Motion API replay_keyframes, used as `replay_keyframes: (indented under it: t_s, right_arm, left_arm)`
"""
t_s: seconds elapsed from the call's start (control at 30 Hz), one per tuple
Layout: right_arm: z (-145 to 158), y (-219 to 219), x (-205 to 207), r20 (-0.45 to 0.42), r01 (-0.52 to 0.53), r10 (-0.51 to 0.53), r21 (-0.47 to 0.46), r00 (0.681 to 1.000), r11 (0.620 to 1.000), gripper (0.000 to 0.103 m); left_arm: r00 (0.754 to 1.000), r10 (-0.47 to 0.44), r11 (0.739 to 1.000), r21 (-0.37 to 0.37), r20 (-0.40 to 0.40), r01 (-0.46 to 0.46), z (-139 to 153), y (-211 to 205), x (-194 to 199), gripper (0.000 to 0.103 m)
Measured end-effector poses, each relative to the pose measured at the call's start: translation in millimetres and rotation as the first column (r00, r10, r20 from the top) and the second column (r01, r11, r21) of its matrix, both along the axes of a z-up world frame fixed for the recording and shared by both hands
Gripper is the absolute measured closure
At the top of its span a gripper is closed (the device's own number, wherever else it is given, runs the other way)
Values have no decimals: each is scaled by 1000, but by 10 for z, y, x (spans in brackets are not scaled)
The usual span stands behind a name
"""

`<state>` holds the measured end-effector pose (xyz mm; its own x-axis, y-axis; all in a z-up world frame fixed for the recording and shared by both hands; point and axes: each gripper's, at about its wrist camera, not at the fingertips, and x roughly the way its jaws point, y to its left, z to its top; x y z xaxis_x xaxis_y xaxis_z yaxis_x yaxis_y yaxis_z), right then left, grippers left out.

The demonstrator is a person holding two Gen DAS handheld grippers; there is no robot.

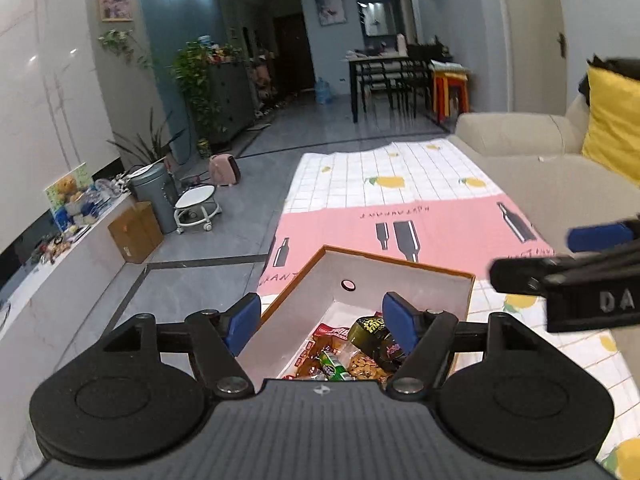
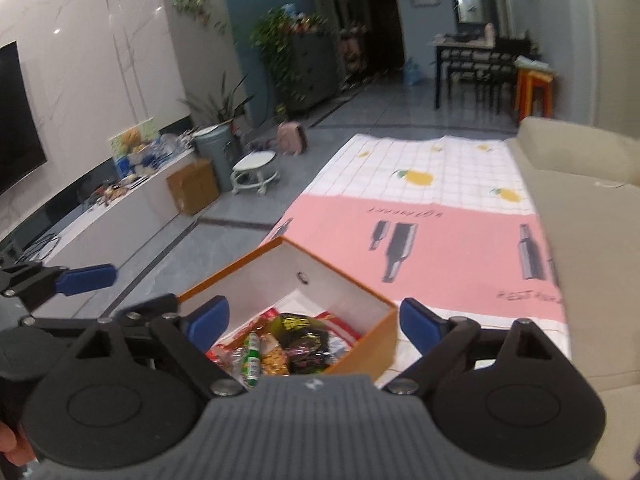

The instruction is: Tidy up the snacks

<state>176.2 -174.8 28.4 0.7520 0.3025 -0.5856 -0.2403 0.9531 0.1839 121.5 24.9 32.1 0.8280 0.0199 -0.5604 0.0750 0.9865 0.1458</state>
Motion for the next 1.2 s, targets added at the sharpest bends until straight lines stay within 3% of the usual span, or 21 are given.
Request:
replay_keyframes:
  t_s: [0.2,0.4,0.63,0.87,1.2]
  right_arm:
    - [55,-50,-424,64,46,-43,-52,997,998,7]
    - [50,-73,-800,98,103,-95,-84,991,991,4]
    - [-114,14,-1091,113,65,-45,-184,993,981,4]
    - [-302,-21,-1241,36,27,-21,-178,999,984,4]
    - [-363,-26,-1290,-14,42,-45,-164,999,986,4]
  left_arm:
    - [997,67,995,-71,35,-65,91,67,-223,15]
    - [991,107,994,-8,75,-107,27,-18,-510,14]
    - [992,121,993,7,-19,-121,-193,-37,-703,14]
    - [981,126,992,6,-148,-126,-404,-10,-815,14]
    - [975,131,990,-23,-179,-137,-405,-20,-884,14]
